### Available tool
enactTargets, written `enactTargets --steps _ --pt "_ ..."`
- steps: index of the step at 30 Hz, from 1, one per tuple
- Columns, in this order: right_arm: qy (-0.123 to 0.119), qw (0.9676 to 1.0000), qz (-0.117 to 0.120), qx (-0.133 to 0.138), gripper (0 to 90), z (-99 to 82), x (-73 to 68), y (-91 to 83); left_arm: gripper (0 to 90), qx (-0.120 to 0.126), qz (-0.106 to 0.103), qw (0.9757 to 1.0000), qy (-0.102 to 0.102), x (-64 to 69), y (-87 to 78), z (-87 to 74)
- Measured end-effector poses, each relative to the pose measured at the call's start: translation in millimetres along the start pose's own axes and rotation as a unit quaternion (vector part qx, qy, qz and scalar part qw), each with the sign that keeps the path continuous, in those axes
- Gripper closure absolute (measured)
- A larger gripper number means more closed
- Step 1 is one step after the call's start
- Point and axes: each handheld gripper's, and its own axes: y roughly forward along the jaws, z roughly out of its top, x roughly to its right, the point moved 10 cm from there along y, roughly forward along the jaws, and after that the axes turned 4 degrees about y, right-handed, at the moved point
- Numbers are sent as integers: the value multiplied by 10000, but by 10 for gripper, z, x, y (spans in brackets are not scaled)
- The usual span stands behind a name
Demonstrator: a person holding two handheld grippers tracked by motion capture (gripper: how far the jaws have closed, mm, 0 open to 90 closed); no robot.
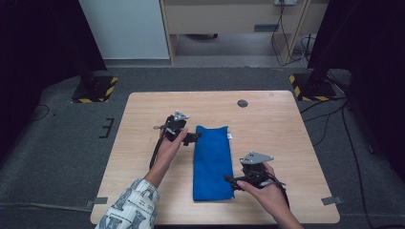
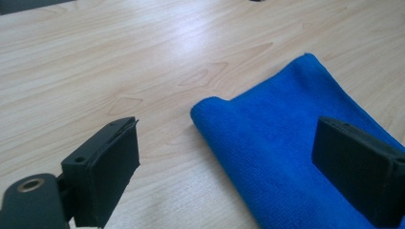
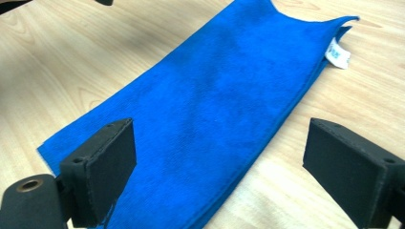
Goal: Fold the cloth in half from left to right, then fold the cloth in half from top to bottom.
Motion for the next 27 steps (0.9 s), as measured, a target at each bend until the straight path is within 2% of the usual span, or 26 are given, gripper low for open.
enactTargets --steps 4,10,15,21,23,27 --pt "91 9999 -62 -38 118 41 120 119 103 -28 29 10000 -25 -48 13 -23" --pt "243 9994 -215 -140 173 126 360 447 119 -58 90 9999 -37 -99 78 -65" --pt "332 9986 -382 -148 249 294 546 663 136 -97 45 9999 -29 -91 124 -65" --pt "457 9978 -475 -55 368 643 764 884 164 -252 -45 9997 -6 -71 236 -48" --pt "498 9970 -599 -46 404 745 872 972 187 -191 -61 9998 5 -65 280 -44" --pt "608 9957 -696 -115 474 837 1038 1168 240 -227 -53 9997 -14 -103 355 -90"
